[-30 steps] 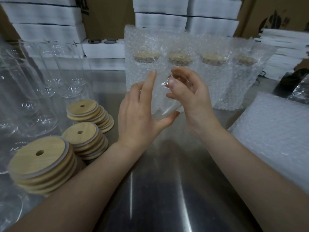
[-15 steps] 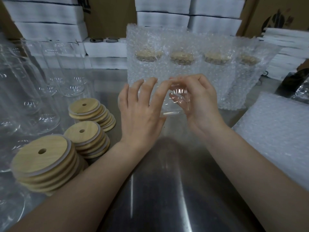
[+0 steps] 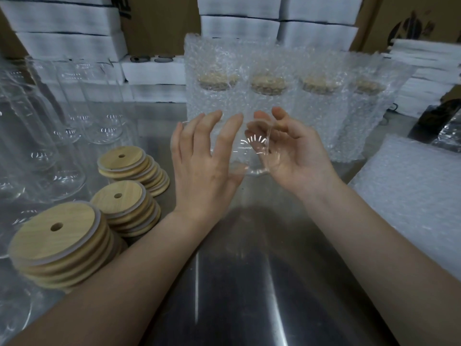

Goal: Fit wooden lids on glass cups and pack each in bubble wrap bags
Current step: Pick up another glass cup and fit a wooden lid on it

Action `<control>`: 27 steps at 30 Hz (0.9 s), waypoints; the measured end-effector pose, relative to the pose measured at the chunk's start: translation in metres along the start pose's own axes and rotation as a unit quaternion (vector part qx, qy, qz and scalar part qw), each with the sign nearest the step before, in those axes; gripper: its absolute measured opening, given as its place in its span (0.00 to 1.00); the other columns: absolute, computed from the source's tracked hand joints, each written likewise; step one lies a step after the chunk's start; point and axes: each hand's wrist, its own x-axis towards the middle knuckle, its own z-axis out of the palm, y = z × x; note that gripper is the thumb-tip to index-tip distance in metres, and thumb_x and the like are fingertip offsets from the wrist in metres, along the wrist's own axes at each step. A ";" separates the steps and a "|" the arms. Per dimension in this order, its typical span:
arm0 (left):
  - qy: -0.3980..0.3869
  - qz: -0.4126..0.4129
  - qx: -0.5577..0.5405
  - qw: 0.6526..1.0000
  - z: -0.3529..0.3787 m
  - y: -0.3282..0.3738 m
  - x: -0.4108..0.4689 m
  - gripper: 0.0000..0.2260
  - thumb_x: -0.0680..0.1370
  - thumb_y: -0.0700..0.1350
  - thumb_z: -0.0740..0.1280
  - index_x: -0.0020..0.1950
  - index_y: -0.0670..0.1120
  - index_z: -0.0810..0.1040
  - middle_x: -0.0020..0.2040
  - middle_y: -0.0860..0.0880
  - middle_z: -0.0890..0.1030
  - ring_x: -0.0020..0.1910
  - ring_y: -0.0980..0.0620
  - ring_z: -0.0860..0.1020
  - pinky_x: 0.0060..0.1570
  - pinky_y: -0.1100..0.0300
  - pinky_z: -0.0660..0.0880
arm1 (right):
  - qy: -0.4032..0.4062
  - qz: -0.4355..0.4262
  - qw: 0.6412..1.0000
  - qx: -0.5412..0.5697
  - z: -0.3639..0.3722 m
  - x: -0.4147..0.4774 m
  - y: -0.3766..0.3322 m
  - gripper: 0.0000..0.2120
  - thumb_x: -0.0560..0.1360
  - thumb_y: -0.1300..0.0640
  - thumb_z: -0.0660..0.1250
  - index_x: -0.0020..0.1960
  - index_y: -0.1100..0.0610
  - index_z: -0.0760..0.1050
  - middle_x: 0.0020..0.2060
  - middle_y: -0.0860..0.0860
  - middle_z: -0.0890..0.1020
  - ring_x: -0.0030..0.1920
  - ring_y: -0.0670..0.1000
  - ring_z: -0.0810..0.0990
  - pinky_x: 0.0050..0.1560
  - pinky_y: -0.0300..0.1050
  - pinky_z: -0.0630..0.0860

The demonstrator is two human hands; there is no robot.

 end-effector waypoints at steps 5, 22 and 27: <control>0.010 -0.081 -0.100 0.992 -0.003 0.001 0.002 0.39 0.67 0.53 0.79 0.71 0.39 0.67 0.63 0.38 0.76 0.61 0.37 0.75 0.60 0.39 0.71 | -0.116 0.018 0.993 0.032 0.000 -0.001 0.004 0.15 0.72 0.70 0.59 0.55 0.56 0.72 0.46 0.58 0.84 0.51 0.56 0.80 0.65 0.48 0.72; 0.000 -0.237 -0.204 0.950 -0.008 0.004 0.006 0.41 0.65 0.61 0.76 0.70 0.40 0.68 0.60 0.46 0.76 0.60 0.46 0.75 0.60 0.46 0.73 | -0.163 -0.097 0.943 -0.273 0.002 -0.008 0.008 0.26 0.67 0.61 0.74 0.64 0.55 0.74 0.60 0.49 0.80 0.66 0.51 0.77 0.62 0.42 0.75; -0.025 -0.192 -0.151 0.970 -0.006 0.001 0.006 0.39 0.67 0.56 0.78 0.71 0.40 0.69 0.62 0.44 0.77 0.61 0.42 0.76 0.60 0.42 0.72 | -0.125 -0.138 0.913 -0.362 0.003 -0.007 0.010 0.26 0.65 0.61 0.76 0.62 0.52 0.75 0.56 0.46 0.79 0.61 0.48 0.78 0.62 0.45 0.76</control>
